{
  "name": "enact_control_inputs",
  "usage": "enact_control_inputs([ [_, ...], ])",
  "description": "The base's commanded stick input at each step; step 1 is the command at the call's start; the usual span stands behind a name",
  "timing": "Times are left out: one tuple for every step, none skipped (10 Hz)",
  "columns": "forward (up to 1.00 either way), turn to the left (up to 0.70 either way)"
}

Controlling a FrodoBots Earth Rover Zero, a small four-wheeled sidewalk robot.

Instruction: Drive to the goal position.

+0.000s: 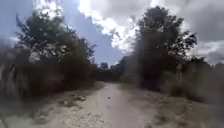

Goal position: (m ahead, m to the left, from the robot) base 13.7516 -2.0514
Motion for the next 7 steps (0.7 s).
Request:
enact_control_inputs([
  [0.85,0.00],
  [0.85,0.00],
  [0.85,0.00],
  [0.85,0.00],
  [0.85,0.00],
  [0.85,0.00],
  [0.85,0.00],
])
